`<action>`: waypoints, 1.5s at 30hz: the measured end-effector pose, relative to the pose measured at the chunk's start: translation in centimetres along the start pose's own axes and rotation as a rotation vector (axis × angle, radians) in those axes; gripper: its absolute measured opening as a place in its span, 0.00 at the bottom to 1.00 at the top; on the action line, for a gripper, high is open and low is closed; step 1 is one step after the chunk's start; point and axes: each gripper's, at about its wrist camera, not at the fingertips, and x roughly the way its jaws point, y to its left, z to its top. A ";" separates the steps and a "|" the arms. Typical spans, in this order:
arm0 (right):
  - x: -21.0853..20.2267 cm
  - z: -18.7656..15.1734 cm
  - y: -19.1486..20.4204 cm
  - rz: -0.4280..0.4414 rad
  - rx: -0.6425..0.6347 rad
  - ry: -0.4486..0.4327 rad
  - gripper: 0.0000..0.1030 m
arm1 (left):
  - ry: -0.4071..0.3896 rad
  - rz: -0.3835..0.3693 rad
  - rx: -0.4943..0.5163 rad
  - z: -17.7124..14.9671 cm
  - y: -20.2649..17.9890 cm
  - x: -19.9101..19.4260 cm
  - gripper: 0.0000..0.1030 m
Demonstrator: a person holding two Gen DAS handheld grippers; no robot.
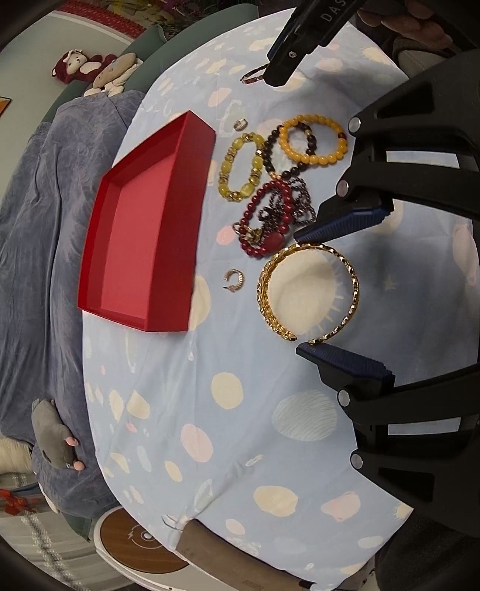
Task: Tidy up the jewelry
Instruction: 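Carry both bangles into the red box and open both tools to release them, then withdraw both open tools from the box back over the jewelry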
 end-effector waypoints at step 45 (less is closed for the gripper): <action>13.1 20.3 4.2 0.081 -0.112 0.015 0.61 | -0.021 -0.035 0.095 23.4 -2.2 12.1 0.70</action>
